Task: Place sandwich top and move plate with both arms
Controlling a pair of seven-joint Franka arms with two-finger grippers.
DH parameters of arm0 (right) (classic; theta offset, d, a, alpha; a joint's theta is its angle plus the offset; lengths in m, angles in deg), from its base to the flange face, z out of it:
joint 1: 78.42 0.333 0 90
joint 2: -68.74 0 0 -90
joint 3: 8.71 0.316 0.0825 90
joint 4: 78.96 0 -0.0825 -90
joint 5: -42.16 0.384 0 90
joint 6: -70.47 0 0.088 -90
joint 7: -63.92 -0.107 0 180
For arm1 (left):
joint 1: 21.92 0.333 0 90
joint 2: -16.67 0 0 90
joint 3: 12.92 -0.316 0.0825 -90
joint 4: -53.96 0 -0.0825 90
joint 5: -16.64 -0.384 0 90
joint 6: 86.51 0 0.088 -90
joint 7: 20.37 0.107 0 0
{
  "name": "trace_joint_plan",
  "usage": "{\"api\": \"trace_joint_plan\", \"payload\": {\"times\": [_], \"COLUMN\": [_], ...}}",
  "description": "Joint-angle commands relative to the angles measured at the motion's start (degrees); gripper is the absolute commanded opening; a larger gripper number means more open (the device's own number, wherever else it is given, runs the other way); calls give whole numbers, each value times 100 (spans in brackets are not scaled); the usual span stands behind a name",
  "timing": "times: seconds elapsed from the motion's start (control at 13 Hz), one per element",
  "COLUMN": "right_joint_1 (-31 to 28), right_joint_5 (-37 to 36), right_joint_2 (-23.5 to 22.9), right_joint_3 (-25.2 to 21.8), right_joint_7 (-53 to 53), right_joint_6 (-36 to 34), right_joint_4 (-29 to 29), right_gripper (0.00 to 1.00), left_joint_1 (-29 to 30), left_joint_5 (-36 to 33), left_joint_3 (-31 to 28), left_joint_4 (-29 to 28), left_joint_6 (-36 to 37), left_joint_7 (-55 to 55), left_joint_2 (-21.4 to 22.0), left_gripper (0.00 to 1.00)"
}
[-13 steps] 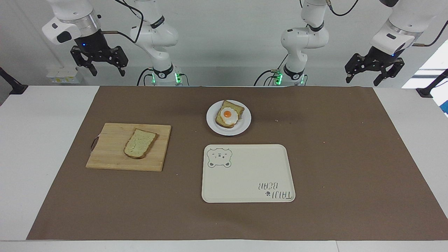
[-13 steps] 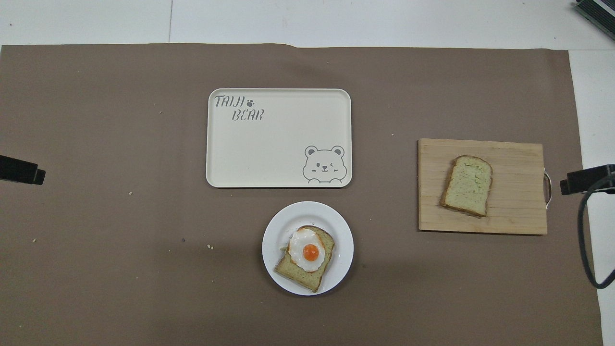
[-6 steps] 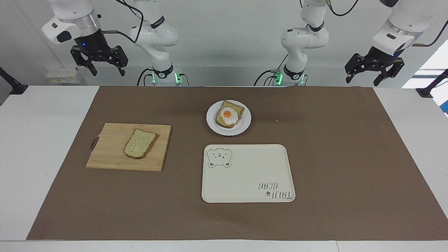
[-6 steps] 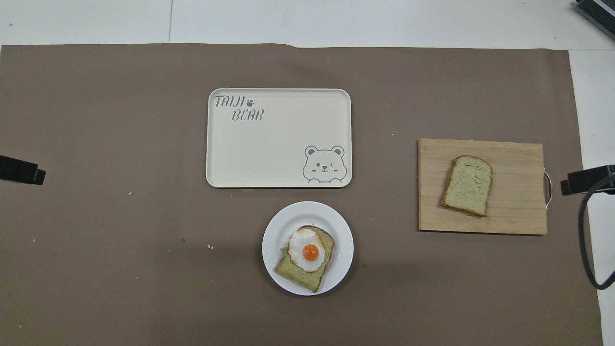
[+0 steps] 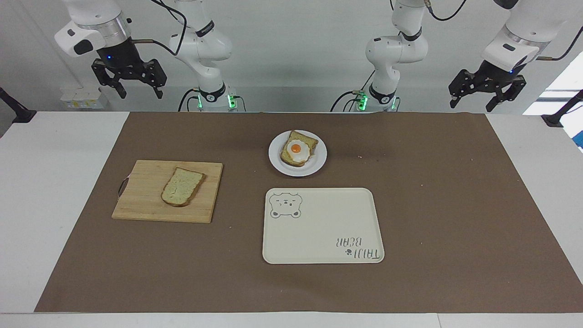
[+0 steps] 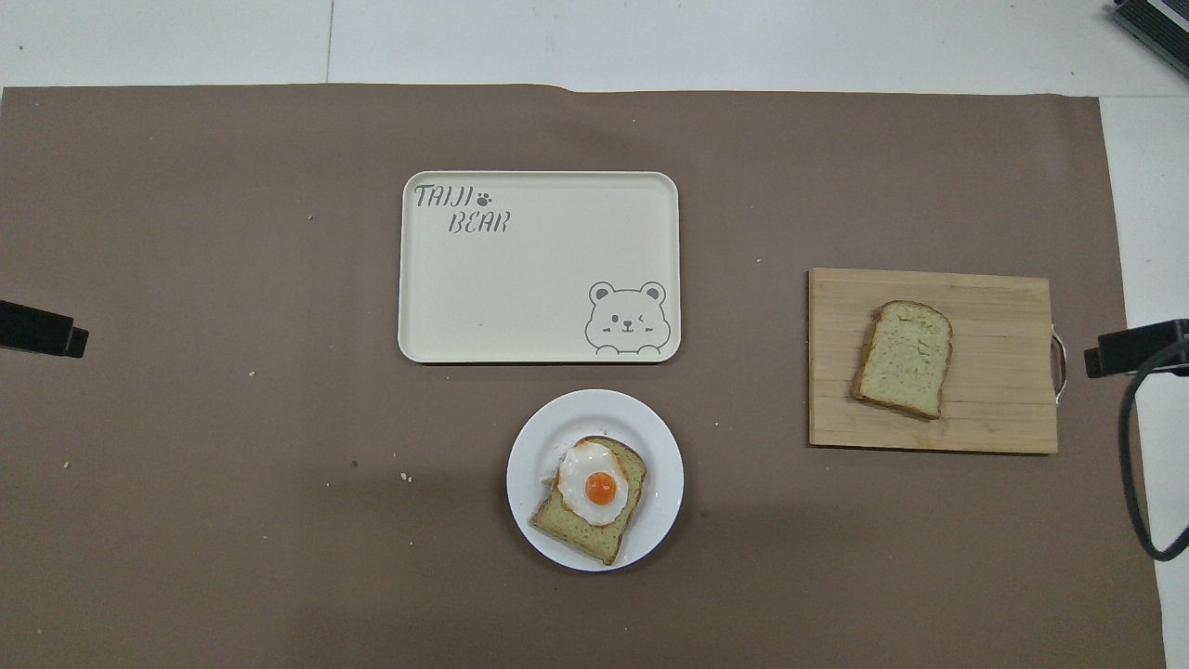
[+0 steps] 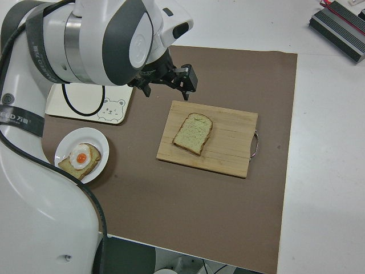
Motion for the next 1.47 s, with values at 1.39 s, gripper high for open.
{"api": "trace_joint_plan", "payload": {"times": [1.39], "right_joint_1": [4], "right_joint_5": [107], "right_joint_2": [162], "right_joint_3": [44], "right_joint_7": [162], "right_joint_6": [-19], "right_joint_4": [-177], "right_gripper": [100], "left_joint_1": [-19], "left_joint_5": [-60], "left_joint_3": [59], "left_joint_4": [-198], "left_joint_6": [-75], "left_joint_7": [-102], "left_joint_2": [173], "left_gripper": [100]}}
